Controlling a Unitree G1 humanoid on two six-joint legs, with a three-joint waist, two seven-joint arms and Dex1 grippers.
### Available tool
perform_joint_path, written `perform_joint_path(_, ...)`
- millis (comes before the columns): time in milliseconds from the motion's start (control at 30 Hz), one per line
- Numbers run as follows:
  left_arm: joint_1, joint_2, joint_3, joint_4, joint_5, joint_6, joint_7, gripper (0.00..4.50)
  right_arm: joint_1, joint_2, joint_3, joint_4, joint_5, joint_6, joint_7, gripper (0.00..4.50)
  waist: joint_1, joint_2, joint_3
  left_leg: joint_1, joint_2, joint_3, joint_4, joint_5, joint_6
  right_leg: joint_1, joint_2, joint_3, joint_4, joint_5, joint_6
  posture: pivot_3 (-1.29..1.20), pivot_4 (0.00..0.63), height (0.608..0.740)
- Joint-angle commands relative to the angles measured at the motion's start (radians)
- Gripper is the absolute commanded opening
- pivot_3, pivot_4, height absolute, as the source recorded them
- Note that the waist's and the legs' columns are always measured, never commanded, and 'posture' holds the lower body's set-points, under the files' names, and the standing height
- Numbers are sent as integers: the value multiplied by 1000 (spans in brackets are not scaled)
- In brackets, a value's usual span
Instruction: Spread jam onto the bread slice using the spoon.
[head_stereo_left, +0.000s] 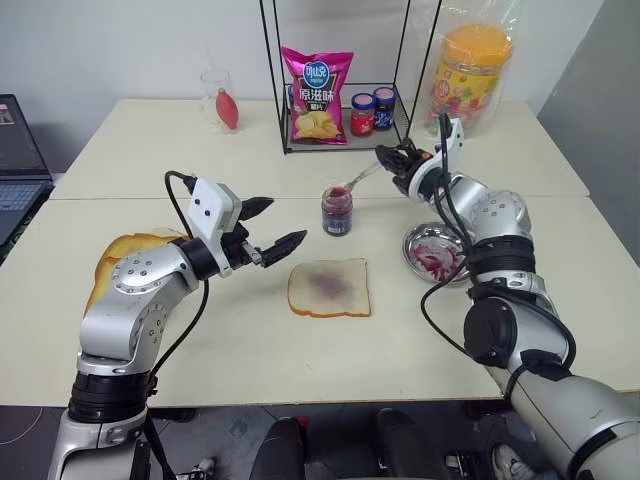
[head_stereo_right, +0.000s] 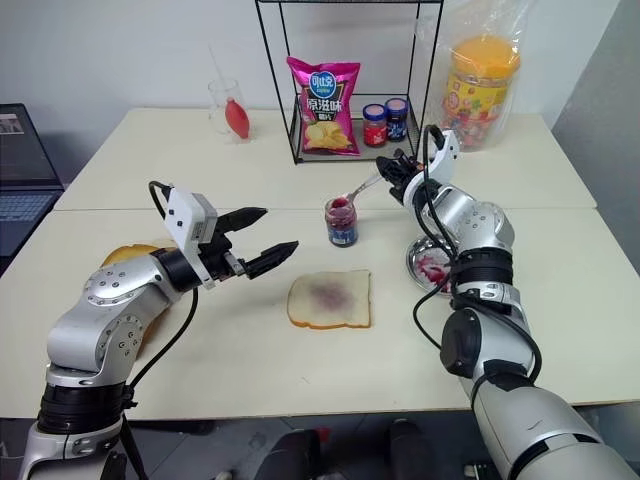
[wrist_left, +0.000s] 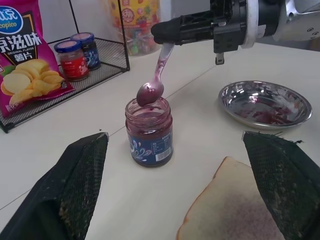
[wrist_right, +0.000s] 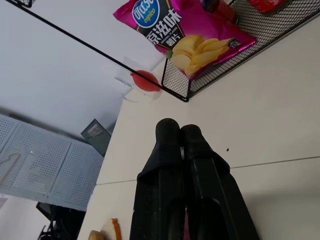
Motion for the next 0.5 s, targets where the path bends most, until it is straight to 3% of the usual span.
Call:
perform_joint_path(33, 2, 24, 35, -52, -42, 10, -22, 4500, -5, 1, -25, -79, 65, 31, -4, 8, 0, 0, 0, 0, 0, 0, 0, 0, 0, 0, 0, 0, 0, 0, 0, 0, 150, 740)
perform_joint_path(300, 42, 62, 55, -107, -83, 38, -44, 4500, 72, 40, 12, -444, 219, 234, -59, 8, 0, 0, 0, -1, 0, 0, 0, 0, 0, 0, 0, 0, 0, 0, 0, 0, 150, 740)
perform_joint_path(500, 233, 178, 140, -201, -105, 36, -143, 4500, 257, 59, 163, -774, 259, 345, -85, 8, -6, 0, 0, -1, 1, -1, -1, 0, 0, 0, 1, -1, -1, 0, 0, 0, 150, 740)
